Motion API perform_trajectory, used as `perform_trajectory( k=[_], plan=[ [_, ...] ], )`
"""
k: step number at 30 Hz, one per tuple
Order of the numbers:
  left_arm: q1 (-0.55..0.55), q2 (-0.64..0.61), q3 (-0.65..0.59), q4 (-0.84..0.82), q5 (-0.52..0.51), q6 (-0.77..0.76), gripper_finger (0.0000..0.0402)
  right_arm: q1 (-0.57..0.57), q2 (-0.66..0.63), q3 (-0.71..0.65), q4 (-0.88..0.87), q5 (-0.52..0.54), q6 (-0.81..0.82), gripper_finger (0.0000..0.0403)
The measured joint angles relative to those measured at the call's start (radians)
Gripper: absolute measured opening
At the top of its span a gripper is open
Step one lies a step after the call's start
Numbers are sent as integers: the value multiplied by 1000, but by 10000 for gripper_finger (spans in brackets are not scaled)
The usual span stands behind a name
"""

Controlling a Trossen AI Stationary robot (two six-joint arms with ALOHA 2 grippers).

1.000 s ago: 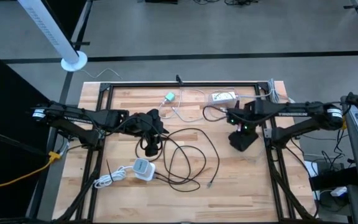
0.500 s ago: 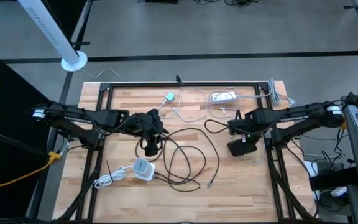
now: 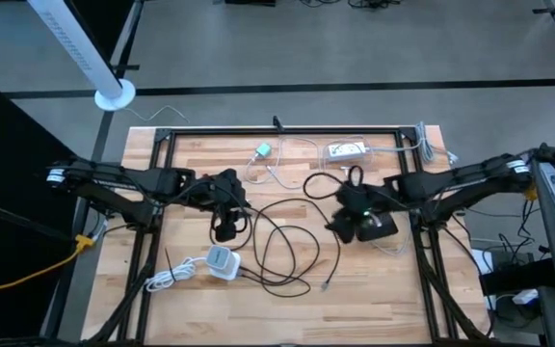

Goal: Plug in charger cables
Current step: Insert the light blue charger cable into the black outlet extension, then adjust the black charger cables

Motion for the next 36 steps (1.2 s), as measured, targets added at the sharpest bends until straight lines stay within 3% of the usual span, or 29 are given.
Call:
perform_trajectory(
  k=[4,6,13,17,21,26,29,32,36],
  plan=[
    [0,1,0,-5,0,-6,103,-7,100,-4,-13,168,-77,207],
    [0,1,0,-11,1,-21,103,-14,159,-5,-75,202,-79,197],
    [0,-2,0,-127,72,-113,103,-10,366,-8,-412,93,-79,165],
    [-1,-2,0,-241,108,-176,103,-5,424,-11,-618,65,-58,146],
    [-1,-3,0,-361,108,-230,103,-5,387,-11,-533,13,-51,127],
    [-1,-3,0,-451,107,-255,103,-3,327,-10,-201,17,-71,106],
    [-1,-3,0,-463,106,-255,103,-4,344,-10,-72,105,-119,92],
    [-1,-3,0,-462,106,-264,103,-12,404,-22,-67,207,-103,76],
    [-3,-3,0,-462,106,-296,103,-15,498,-50,-55,347,90,51]
  ],
)
